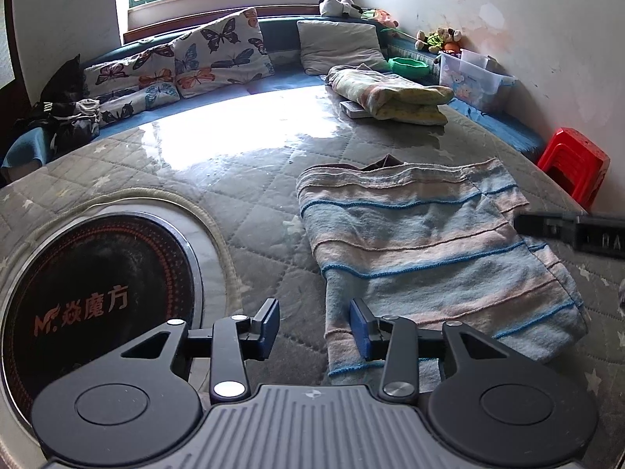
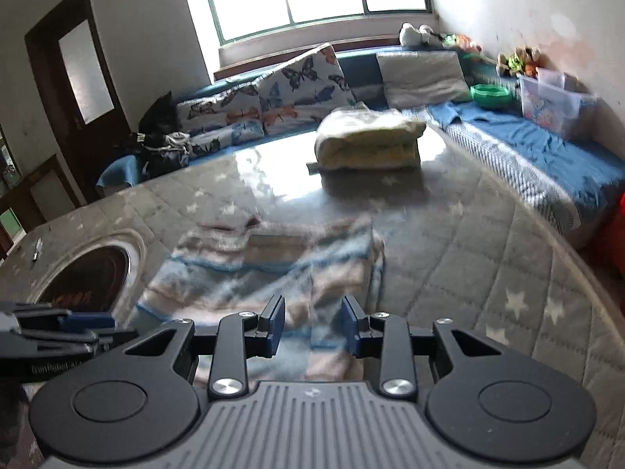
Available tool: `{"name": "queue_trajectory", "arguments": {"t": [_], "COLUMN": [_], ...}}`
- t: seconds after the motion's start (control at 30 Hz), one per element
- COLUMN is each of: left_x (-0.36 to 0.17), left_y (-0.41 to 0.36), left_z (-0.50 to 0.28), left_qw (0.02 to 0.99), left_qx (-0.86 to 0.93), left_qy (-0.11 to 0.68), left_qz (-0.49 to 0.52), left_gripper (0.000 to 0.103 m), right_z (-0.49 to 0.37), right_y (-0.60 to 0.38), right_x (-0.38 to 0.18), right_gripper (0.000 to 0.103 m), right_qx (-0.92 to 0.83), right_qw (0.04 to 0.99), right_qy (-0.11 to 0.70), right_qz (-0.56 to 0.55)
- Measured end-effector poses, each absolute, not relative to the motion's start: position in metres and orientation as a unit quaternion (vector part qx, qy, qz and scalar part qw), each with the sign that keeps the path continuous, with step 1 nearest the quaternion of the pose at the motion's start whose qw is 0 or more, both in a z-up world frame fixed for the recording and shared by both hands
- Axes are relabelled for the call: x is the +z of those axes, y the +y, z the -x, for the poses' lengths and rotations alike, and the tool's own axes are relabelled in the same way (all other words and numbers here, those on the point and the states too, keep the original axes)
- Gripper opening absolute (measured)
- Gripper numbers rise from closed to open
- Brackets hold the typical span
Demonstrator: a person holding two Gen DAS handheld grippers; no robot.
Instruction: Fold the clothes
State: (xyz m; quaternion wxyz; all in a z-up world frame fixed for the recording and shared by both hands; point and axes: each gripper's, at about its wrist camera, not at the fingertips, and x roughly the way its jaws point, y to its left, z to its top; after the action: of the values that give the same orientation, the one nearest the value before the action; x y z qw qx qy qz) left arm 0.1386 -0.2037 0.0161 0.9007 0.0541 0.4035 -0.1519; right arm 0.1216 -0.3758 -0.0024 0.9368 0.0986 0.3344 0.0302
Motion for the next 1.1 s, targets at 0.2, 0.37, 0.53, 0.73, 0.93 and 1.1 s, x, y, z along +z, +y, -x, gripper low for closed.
{"name": "queue_trajectory", "arguments": {"t": [0.2,0.37,0.53,0.73,0.93,1.1], "left_x": [0.016,0.015,0.018,0.016,0.013,0.007], "left_y": [-0.202,-0.195,-0.187,-0.18,-0.176,-0.17], "left_z": [-0.134,-0.134,-0.134,-0.132,-0.131,-0.127], "left_qw": [0.902,0.901,0.903,0.902,0.899,0.897], "left_qx": [-0.152,-0.153,-0.149,-0.146,-0.147,-0.147], "left_qy": [0.399,0.403,0.401,0.405,0.411,0.417], "left_qz": [-0.059,-0.05,-0.037,-0.028,-0.026,-0.018], "left_gripper": [0.046,0.049,0.05,0.052,0.053,0.053], "right_z": [-0.15,-0.164,-0.17,-0.198,-0.225,-0.227], "right_y": [-0.373,-0.38,-0.373,-0.35,-0.331,-0.323], "right_x": [-0.004,-0.021,-0.013,-0.015,-0.026,-0.021], "right_gripper": [0.032,0.029,0.03,0.03,0.03,0.03], "right_qx": [0.041,0.027,0.028,0.048,0.039,0.029], "right_qw": [0.934,0.926,0.928,0.926,0.924,0.924], "right_qy": [0.34,0.362,0.359,0.364,0.378,0.378], "right_qz": [-0.098,-0.108,-0.097,-0.085,-0.051,-0.04]}}
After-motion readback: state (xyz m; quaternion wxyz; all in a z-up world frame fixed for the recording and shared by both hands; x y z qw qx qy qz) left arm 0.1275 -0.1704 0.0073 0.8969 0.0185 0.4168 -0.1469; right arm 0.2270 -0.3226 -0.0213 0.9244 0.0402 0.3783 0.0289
